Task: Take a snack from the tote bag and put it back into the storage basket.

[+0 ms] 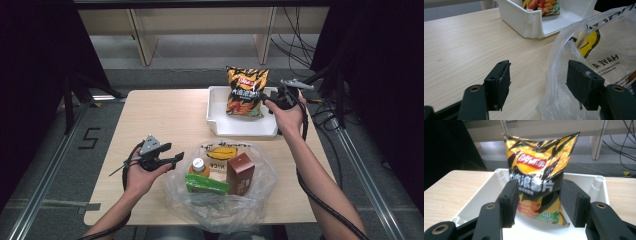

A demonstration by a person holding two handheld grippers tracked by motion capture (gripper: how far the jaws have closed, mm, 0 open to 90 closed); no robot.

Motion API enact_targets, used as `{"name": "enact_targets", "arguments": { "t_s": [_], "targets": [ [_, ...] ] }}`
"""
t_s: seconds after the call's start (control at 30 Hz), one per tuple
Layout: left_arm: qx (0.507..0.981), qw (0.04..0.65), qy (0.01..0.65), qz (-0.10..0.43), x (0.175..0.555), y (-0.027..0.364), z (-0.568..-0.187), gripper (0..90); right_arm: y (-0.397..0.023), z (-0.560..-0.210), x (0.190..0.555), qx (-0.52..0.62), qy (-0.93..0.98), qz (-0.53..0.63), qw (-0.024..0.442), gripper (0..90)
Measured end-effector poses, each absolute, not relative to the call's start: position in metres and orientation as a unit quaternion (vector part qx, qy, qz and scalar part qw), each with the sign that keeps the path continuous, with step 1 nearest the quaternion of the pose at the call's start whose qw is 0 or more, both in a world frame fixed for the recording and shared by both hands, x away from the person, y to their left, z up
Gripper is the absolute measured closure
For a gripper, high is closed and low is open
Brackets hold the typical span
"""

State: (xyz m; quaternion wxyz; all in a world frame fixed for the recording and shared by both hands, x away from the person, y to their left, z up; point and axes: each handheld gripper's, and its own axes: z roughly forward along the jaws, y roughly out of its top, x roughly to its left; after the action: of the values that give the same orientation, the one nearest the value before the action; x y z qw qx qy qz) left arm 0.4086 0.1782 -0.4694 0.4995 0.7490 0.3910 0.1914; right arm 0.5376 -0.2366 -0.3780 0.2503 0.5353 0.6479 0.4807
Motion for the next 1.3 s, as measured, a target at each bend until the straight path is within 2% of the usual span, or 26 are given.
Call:
{"name": "enact_targets", "arguments": {
  "t_s": [0.07, 0.37, 0.8, 1.3],
  "targets": [
    [0.750, 0.499, 0.390, 0.192, 0.409, 0.178, -0.470, 35.1, -0.235, -0.377, 0.530, 0.546, 0.644, 0.481, 0.236, 50.3],
    [0.750, 0.499, 0.389, 0.195, 0.407, 0.177, -0.469, 35.1, -0.234, -0.372, 0.494, 0.503, 0.665, 0.501, 0.233, 52.7],
    [0.749, 0.499, 0.393, 0.192, 0.407, 0.176, -0.469, 35.1, -0.228, -0.361, 0.440, 0.436, 0.698, 0.521, 0.225, 68.2],
    [0.751, 0.497, 0.388, 0.194, 0.407, 0.175, -0.469, 35.1, -0.216, -0.358, 0.397, 0.395, 0.709, 0.544, 0.215, 65.2]
  ]
}}
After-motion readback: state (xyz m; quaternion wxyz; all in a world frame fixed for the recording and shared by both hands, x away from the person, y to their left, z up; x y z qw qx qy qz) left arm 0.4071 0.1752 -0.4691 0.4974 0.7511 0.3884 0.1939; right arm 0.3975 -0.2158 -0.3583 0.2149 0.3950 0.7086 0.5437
